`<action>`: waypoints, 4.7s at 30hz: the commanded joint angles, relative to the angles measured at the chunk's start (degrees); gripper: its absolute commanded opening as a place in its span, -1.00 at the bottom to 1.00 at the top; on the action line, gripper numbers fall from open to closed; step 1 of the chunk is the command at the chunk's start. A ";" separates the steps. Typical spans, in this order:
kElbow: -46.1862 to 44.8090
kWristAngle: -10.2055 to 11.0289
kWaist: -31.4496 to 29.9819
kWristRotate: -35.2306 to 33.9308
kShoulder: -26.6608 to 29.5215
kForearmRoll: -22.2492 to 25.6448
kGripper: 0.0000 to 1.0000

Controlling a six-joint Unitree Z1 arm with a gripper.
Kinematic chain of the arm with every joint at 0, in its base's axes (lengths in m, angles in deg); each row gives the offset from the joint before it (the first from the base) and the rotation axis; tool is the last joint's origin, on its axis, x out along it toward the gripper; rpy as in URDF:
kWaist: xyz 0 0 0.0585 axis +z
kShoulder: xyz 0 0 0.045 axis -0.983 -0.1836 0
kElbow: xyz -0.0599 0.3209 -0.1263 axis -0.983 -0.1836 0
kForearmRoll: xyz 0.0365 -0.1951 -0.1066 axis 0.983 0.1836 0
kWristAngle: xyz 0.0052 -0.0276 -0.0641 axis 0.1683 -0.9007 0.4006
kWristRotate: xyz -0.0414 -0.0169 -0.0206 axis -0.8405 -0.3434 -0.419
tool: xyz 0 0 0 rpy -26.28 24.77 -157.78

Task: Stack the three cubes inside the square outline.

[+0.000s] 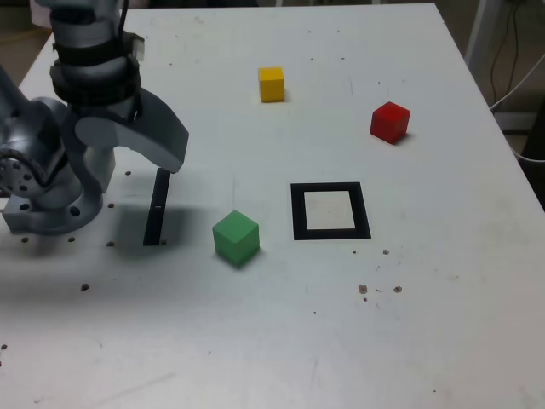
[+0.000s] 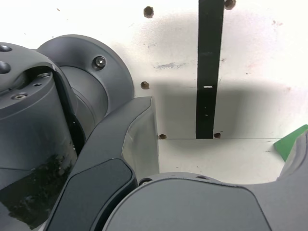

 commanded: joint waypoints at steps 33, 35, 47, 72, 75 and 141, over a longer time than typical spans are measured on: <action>15.78 3.01 -0.45 -0.06 -7.44 3.45 0.99; 18.94 2.96 -0.45 0.32 -8.90 5.23 0.99; 37.50 5.19 0.31 2.17 -19.27 14.00 0.99; 68.54 8.68 14.64 20.02 -43.84 23.12 1.00; 70.41 8.94 15.18 20.77 -45.75 23.19 0.99; 89.71 5.52 22.56 25.33 -69.65 23.67 0.16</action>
